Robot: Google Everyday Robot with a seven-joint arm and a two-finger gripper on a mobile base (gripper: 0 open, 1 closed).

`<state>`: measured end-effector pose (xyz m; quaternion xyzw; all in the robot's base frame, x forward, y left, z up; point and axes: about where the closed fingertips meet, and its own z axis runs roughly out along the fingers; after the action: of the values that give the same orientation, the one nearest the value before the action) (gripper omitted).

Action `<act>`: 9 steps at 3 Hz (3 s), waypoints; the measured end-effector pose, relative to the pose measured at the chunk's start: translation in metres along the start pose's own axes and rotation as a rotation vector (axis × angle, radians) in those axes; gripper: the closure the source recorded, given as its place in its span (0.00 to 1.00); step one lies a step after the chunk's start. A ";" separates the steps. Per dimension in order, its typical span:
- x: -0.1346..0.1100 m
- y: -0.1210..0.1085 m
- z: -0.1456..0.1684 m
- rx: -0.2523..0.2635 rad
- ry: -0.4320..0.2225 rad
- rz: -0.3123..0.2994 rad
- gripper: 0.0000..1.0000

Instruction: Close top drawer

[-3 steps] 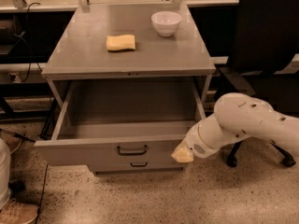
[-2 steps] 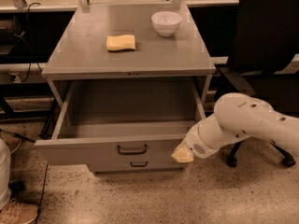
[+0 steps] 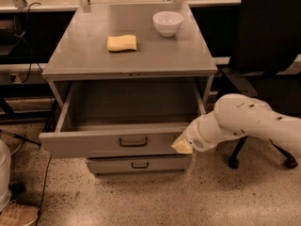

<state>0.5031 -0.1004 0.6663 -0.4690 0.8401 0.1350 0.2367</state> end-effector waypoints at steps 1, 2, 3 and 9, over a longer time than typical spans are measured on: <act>-0.013 -0.023 0.006 0.037 -0.042 -0.018 1.00; -0.039 -0.064 0.021 0.091 -0.125 -0.053 1.00; -0.039 -0.064 0.022 0.091 -0.125 -0.053 1.00; -0.096 -0.132 0.056 0.133 -0.285 -0.106 1.00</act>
Offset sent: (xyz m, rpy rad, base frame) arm 0.1525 0.0096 0.0052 0.1100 -0.2961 -0.0023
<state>0.6743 -0.0748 0.6686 -0.4721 0.7792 0.1315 0.3906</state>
